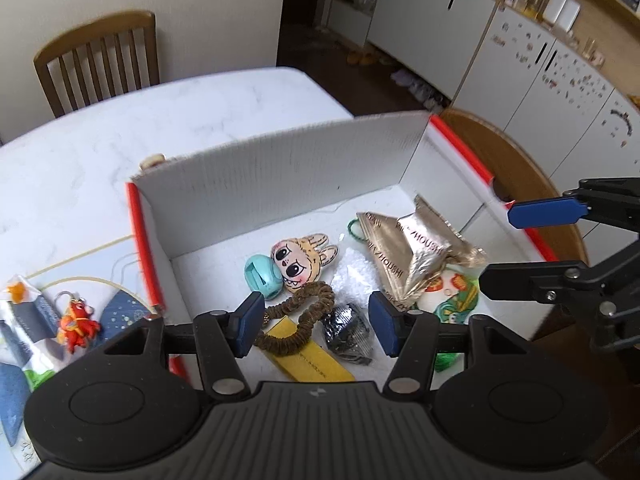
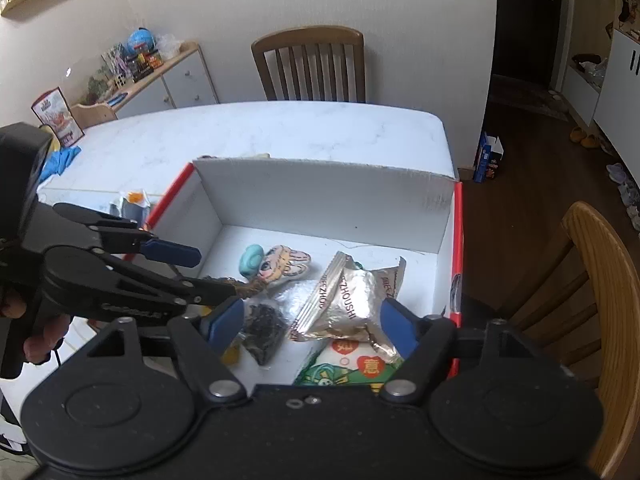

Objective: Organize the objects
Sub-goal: 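Withdraw both grippers from the shoebox back over the remaining items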

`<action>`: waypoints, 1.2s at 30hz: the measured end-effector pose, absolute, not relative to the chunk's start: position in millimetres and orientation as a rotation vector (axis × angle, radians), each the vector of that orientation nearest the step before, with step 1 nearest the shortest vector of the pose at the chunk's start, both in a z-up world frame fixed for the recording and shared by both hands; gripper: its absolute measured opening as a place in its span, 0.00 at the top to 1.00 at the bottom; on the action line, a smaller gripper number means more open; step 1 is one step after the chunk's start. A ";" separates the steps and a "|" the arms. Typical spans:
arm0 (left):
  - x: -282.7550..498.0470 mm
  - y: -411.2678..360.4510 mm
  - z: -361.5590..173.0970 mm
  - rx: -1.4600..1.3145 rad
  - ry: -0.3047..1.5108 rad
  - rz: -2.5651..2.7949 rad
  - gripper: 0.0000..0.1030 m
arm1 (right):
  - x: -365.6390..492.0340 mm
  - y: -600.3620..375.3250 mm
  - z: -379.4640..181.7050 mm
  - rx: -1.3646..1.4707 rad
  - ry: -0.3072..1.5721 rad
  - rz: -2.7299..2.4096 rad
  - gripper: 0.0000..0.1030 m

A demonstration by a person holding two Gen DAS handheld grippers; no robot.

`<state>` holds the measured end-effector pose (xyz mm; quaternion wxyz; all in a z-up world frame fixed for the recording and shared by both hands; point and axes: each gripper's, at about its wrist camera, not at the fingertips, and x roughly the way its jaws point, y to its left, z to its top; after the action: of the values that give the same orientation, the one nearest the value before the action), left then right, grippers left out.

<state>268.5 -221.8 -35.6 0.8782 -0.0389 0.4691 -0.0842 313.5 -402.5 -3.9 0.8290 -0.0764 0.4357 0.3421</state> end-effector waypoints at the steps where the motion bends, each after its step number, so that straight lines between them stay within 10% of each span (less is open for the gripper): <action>1: 264.1 -219.5 -31.1 -0.086 0.966 -0.168 0.39 | 311.1 -402.9 -1.0 -0.157 0.918 0.728 0.24; 36: 164.1 -61.5 18.5 -0.123 0.755 -0.043 0.01 | 237.8 -261.4 40.0 -0.105 0.842 0.787 0.05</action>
<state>164.1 -61.5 18.5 0.9275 -0.0601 0.3684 -0.0209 237.8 -261.4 40.0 0.8372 -0.0497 0.3978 0.3721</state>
